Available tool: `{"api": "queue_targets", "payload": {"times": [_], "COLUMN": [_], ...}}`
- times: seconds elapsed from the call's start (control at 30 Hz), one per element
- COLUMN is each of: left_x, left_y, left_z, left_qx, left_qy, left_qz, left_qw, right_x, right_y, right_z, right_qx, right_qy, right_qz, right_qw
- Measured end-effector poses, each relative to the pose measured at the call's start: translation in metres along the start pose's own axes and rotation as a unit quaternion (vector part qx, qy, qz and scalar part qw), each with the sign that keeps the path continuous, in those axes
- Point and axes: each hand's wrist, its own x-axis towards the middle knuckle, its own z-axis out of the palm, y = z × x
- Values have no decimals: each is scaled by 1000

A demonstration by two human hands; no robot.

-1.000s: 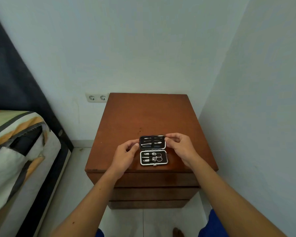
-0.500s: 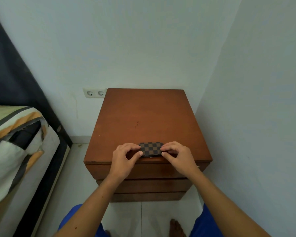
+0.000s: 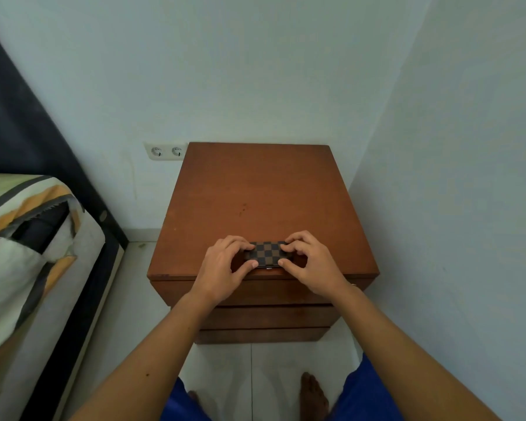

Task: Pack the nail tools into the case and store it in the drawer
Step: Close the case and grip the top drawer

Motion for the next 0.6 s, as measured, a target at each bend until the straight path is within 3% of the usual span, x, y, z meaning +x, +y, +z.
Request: {"api": "queue_targets", "payload": {"times": [0.23, 0.33, 0.4, 0.5, 0.6], "left_x": [-5, -25, -42, -65, -82], "left_y": [4, -13, -33, -53, -64], "left_z": [-4, -14, -27, -39, -35], "left_qx": [57, 131, 172, 142, 0], "left_qy": [-8, 38, 98, 149, 183], "left_qz": [22, 8, -54, -173, -297], "left_qw": [998, 991, 979, 963, 937], "right_x": [-10, -29, -45, -71, -92], "right_y": [-8, 0, 13, 39, 63], "right_z": [0, -12, -22, -30, -24], "right_qx": [-6, -25, -83, -132, -23], "right_qy": [5, 33, 66, 117, 163], "right_qz": [7, 45, 81, 164, 285], "right_qw": [1000, 998, 991, 971, 944]}}
